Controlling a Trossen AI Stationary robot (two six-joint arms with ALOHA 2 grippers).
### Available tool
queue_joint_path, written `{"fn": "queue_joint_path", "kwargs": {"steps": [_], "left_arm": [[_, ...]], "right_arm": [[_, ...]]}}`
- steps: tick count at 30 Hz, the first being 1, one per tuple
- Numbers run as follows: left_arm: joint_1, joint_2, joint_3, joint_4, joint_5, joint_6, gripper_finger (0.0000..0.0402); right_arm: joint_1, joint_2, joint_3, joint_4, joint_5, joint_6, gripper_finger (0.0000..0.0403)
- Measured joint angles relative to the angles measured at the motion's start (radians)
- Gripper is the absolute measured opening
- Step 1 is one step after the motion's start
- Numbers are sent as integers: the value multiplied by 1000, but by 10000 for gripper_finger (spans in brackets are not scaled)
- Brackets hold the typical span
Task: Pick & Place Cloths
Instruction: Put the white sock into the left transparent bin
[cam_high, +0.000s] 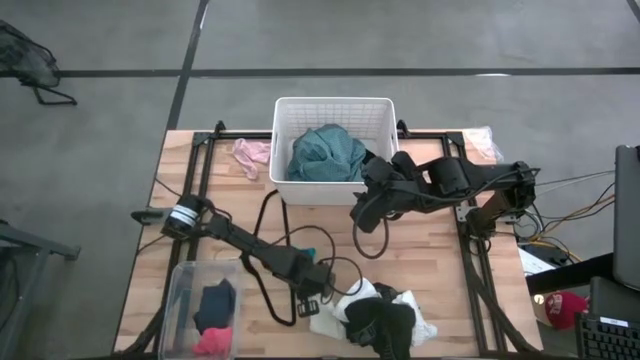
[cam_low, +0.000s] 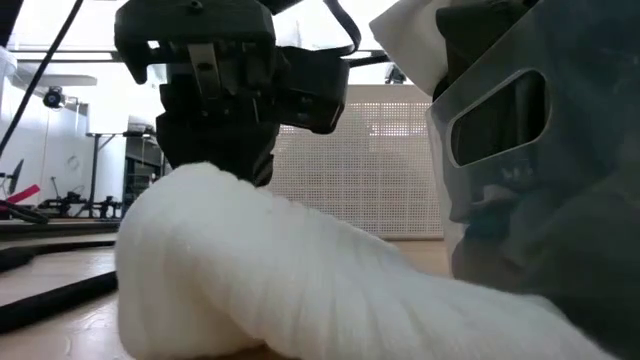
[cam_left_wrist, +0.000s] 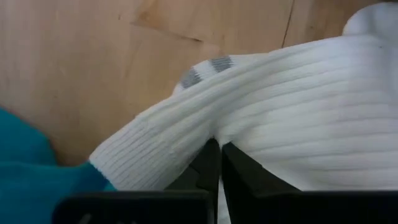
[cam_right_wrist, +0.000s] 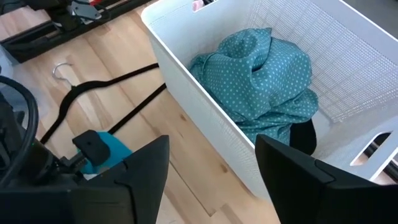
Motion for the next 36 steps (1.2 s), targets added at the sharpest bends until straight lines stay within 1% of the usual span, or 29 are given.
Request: {"fn": "queue_joint_path", "kwargs": {"steps": [4, 8, 15, 23, 26, 30, 33, 36], "left_arm": [[9, -38, 0, -10, 14, 20, 6], [12, -104, -8, -62, -12, 38, 4], [9, -265, -3, -140, -19, -2, 2], [-4, -505, 0, -148, 21, -126, 1], [-7, -599, 11, -154, 68, -184, 1], [-18, -708, 23, -167, 156, -267, 1], [-24, -785, 31, -169, 234, -336, 0], [-33, -855, 37, -189, 331, -437, 0]], "right_arm": [[0, 0, -14, 1, 0, 0, 220], [0, 0, -17, 2, 0, 0, 211], [0, 0, -18, 4, 1, -3, 199], [0, 0, -19, 5, 19, -4, 195], [0, 0, -20, 5, 20, -4, 201], [0, 0, -21, 5, 20, -4, 209], [-1, 0, -22, 5, 26, -4, 213], [-4, 0, -22, 6, 26, -3, 217]]}}
